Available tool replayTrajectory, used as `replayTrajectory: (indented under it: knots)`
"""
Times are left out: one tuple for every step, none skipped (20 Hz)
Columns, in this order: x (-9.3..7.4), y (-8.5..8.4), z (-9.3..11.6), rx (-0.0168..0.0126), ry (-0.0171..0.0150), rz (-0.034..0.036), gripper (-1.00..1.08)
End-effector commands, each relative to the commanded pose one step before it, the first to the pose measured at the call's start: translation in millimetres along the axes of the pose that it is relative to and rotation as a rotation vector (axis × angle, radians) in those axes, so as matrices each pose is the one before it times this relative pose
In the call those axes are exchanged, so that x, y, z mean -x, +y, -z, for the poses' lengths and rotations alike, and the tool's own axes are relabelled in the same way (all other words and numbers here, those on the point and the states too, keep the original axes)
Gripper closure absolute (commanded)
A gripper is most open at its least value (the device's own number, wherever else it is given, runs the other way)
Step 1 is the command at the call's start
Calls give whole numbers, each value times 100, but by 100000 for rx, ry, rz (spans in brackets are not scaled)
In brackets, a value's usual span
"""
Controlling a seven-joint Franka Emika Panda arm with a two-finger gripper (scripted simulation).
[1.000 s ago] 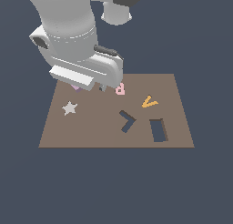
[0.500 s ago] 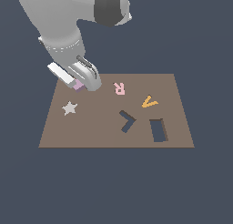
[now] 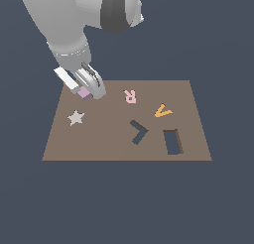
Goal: Insert a designated object into the corresponding slot on a board.
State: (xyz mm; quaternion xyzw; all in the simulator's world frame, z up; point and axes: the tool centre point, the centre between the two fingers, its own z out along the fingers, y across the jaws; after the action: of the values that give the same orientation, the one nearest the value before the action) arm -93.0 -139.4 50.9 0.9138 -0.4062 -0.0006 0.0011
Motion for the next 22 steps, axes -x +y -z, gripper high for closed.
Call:
replayTrajectory:
  knots:
    - [13, -45, -112, -36, 35, 32, -92]
    - [-3, 20, -172, -31, -4, -93, -92]
    - [15, -2, -246, -21, -3, -66, -92]
    - [13, 13, -315, -36, -6, -114, -92]
    - [24, 7, -369, -35, -6, -114, -92]
    - [21, 10, -316, -31, -6, -105, -92]
    - [14, 14, -246, -27, -5, -94, -92]
    - [17, 1, -177, -13, -3, -47, -92]
    - [5, 10, -105, -13, -3, -47, -92]
    - [6, -4, -36, 0, 0, 0, -92]
    - [0, 0, 0, 0, 0, 0, 108]
    - [0, 0, 0, 0, 0, 0, 108]
    - [0, 0, 0, 0, 0, 0, 108]
    - [0, 0, 0, 0, 0, 0, 108]
    - [0, 0, 0, 0, 0, 0, 108]
    - [0, 0, 0, 0, 0, 0, 108]
    - [0, 0, 0, 0, 0, 0, 108]
    - [0, 0, 0, 0, 0, 0, 108]
    - [0, 0, 0, 0, 0, 0, 108]
    - [0, 0, 0, 0, 0, 0, 108]
    - [19, -50, 59, -78, 16, 57, 108]
    - [3, 1, 5, 0, 0, 0, 108]
